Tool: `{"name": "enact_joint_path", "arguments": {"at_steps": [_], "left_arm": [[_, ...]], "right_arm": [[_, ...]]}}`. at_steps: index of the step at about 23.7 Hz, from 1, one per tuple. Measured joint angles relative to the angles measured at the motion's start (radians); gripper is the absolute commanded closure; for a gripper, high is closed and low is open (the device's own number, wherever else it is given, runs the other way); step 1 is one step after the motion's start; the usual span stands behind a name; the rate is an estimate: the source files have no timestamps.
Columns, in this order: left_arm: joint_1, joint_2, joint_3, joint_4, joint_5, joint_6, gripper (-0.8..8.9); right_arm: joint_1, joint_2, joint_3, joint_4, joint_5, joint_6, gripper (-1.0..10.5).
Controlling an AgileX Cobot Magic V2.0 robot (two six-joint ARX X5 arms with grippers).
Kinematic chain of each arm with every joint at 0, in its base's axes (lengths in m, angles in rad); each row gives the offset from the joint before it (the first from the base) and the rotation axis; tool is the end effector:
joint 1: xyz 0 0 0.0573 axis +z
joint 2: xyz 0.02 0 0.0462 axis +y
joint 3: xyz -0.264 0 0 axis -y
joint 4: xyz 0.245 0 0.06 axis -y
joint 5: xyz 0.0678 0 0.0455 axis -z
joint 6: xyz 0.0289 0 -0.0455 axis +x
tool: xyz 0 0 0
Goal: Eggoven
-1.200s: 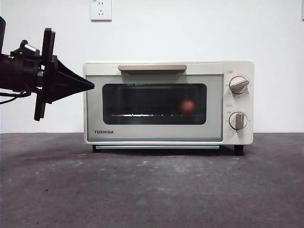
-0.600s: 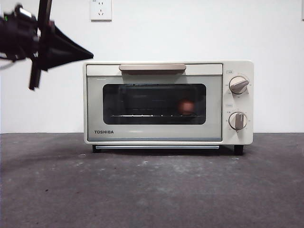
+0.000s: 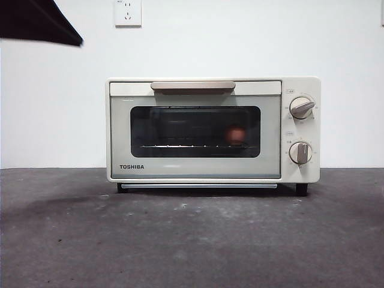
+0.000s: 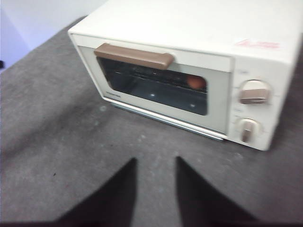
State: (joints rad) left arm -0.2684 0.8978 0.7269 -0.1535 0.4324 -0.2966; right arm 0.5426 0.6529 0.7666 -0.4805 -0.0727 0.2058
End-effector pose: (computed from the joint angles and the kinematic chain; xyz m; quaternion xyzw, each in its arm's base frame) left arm 0.1860 -0.0637 0.2974 -0.1500 0.2092 -0.3113 0.9148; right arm 0.1163 0.0726 0.3166 0.0540 0.2070 0.2779 0.9365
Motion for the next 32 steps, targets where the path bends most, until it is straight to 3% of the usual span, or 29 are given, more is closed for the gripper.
{"name": "enact_joint_path", "arguments": {"at_steps": [10,32], "left_arm": [[-0.005,-0.18,0.0,-0.111,-0.06,0.076,8.06],[-0.005,-0.185,-0.001,-0.156,-0.06,0.089,8.06]], "right_arm": [[0.0,0.002,-0.303,0.508,-0.005,0.0,9.4],[0.0,0.002,-0.32,0.537,-0.002,0.0,9.4]]}}
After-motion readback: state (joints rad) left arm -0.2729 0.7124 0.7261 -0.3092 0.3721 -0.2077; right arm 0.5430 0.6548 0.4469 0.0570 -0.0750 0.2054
